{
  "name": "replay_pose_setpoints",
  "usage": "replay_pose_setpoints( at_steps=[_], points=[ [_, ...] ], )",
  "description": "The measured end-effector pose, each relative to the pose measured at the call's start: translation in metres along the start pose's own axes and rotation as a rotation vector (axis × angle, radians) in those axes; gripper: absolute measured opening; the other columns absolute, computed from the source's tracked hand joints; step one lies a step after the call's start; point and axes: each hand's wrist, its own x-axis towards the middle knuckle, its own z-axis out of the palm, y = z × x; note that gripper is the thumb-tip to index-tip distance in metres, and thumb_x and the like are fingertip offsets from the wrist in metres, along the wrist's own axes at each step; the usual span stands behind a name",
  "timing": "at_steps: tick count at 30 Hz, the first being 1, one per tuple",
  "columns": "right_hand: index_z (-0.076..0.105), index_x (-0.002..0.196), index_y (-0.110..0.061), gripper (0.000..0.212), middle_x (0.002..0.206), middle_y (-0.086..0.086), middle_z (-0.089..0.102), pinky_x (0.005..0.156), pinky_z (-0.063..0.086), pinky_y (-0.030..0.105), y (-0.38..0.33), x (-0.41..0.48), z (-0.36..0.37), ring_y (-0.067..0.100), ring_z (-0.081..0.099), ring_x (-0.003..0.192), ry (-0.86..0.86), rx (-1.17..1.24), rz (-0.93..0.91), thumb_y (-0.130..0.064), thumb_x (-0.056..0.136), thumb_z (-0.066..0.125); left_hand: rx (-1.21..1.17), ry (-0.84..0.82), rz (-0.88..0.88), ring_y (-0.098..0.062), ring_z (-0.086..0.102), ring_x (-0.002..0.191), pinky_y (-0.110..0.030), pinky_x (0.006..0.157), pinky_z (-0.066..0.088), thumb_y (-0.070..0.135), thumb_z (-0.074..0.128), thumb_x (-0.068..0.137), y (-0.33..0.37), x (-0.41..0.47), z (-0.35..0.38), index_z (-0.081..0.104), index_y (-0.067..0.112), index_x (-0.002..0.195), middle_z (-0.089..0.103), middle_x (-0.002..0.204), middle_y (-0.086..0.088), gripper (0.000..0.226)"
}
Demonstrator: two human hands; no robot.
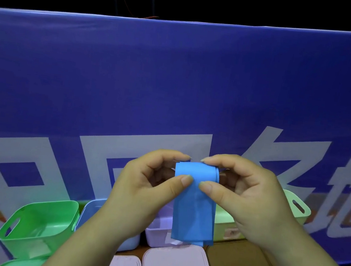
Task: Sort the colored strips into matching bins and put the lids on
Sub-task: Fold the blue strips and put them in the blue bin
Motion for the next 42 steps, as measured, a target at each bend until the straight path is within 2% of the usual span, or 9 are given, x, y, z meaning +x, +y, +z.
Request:
replay_pose_setpoints(
  at_steps=[4,7,10,18,23,30,34,39,42],
  points=[
    [0.070,0.106,-0.031,0.034,0.102,-0.010,0.072,0.076,0.060,0.025,0.0007,0.0002,-0.0004,0.014,0.071,0.096,0.013,-0.016,0.013,-0.032,0.073,0.074,0.048,-0.013,0.034,-0.029,0.068,0.102,-0.041,0.083,0.060,0.037,0.076,0.075,-0.0028,-0.0004,-0.0014,0.070,0.034,0.108,0.072,0.110,0.001,0.034],
    [0.071,0.105,-0.030,0.034,0.100,-0.011,0.072,0.076,0.058,0.023,0.0005,0.0004,-0.0011,0.012,0.071,0.095,0.030,-0.005,0.025,-0.034,0.072,0.072,0.090,-0.026,0.064,-0.029,0.067,0.102,-0.045,0.084,0.060,0.035,0.076,0.075,-0.0022,-0.0012,-0.0008,0.069,0.035,0.110,0.071,0.112,0.004,0.035],
    [0.071,0.104,-0.028,0.034,0.097,-0.012,0.073,0.074,0.057,0.020,0.0000,0.0002,-0.0004,0.011,0.071,0.094,0.034,0.015,0.038,-0.035,0.071,0.072,0.113,-0.016,0.070,-0.028,0.067,0.099,-0.045,0.084,0.060,0.026,0.077,0.077,-0.0033,-0.0013,-0.0005,0.069,0.034,0.110,0.071,0.110,0.005,0.034],
    [0.072,0.102,-0.027,0.037,0.091,-0.016,0.074,0.070,0.055,0.016,-0.0031,-0.0006,0.0024,0.006,0.071,0.092,0.040,0.038,0.066,-0.039,0.068,0.070,0.085,0.005,0.079,-0.029,0.068,0.096,-0.037,0.081,0.060,0.032,0.077,0.075,-0.0047,-0.0031,-0.0014,0.071,0.032,0.108,0.073,0.104,0.001,0.034],
    [0.071,0.106,-0.031,0.040,0.100,-0.015,0.073,0.075,0.056,0.017,-0.0021,-0.0021,0.0020,0.007,0.071,0.096,0.053,-0.002,0.042,-0.039,0.068,0.071,0.049,0.016,0.047,-0.030,0.069,0.098,-0.036,0.080,0.059,0.030,0.082,0.078,-0.0055,-0.0049,-0.0013,0.072,0.031,0.108,0.074,0.104,-0.001,0.032],
    [0.071,0.107,-0.039,0.037,0.107,-0.013,0.072,0.081,0.059,0.028,0.0003,-0.0061,0.0018,0.016,0.069,0.103,-0.005,-0.022,-0.022,-0.032,0.072,0.077,-0.061,0.046,-0.016,-0.015,0.073,0.089,-0.018,0.070,0.056,0.020,0.074,0.071,-0.0025,-0.0050,0.0008,0.074,0.017,0.103,0.077,0.094,0.000,0.032],
    [0.070,0.106,-0.041,0.036,0.104,-0.015,0.072,0.080,0.060,0.027,-0.0002,-0.0072,0.0028,0.015,0.069,0.102,0.017,-0.031,-0.034,-0.033,0.071,0.074,-0.076,0.034,-0.025,-0.015,0.073,0.090,-0.018,0.070,0.056,0.021,0.073,0.071,-0.0010,-0.0051,0.0011,0.074,0.016,0.105,0.077,0.095,-0.001,0.034],
    [0.071,0.104,-0.038,0.034,0.103,-0.015,0.072,0.077,0.060,0.026,-0.0003,-0.0076,0.0026,0.013,0.069,0.100,0.028,-0.054,-0.015,-0.036,0.070,0.074,-0.041,0.009,-0.020,-0.014,0.072,0.090,-0.018,0.070,0.055,0.022,0.074,0.074,-0.0025,-0.0056,-0.0002,0.073,0.023,0.106,0.076,0.096,0.001,0.032],
    [0.072,0.104,-0.032,0.034,0.099,-0.011,0.073,0.075,0.059,0.024,0.0000,-0.0068,0.0029,0.014,0.071,0.095,0.045,-0.015,0.003,-0.032,0.070,0.074,-0.001,-0.021,-0.002,-0.025,0.070,0.100,-0.028,0.078,0.059,0.031,0.082,0.078,-0.0054,-0.0063,-0.0016,0.071,0.032,0.111,0.073,0.109,0.000,0.035]
  ],
)
